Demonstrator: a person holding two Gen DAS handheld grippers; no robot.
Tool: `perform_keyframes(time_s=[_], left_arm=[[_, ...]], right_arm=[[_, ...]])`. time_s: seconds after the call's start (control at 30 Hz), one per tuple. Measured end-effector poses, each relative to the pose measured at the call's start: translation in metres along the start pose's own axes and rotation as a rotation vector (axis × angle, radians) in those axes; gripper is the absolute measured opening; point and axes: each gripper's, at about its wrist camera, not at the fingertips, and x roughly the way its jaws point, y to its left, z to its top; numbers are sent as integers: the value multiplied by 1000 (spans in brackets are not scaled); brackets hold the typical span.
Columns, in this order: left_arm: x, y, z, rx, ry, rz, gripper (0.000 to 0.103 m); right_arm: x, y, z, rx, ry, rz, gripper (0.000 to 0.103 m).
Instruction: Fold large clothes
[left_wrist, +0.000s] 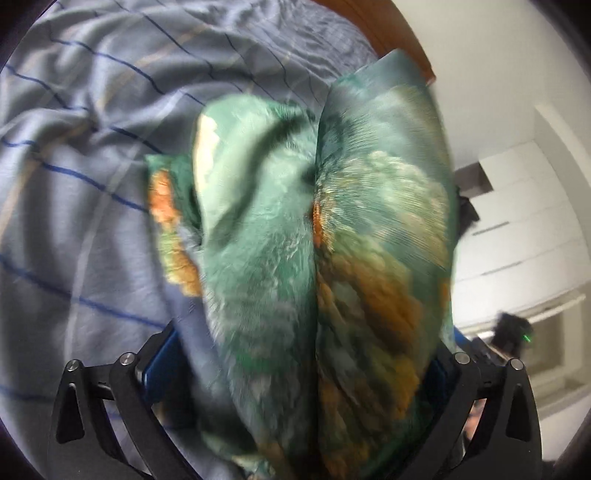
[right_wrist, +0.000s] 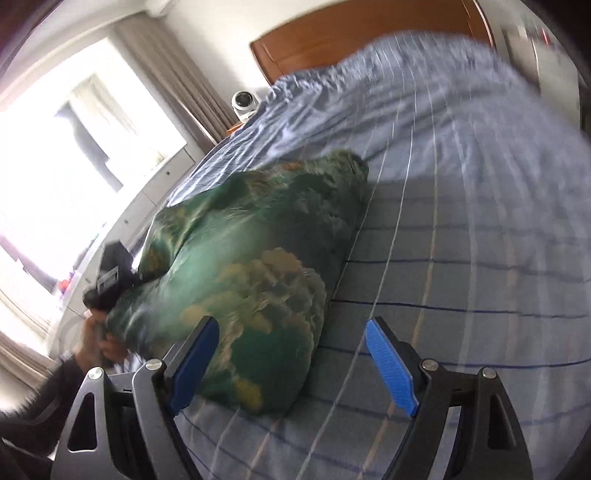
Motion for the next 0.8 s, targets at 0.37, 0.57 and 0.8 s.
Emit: perform_keyframes(time_s=[0.37,0.57,0.8], left_arm=[[33,9,24,-4,37,-85,103],[22,-25,23,15,-13,-40,75],[26,-109,58,160,-101,-52,73]], right_arm=[[117,-57,15,303,130,411,88],[110,-5,35,63,92,266,71],[50,8,73,-89,-72,271,68]])
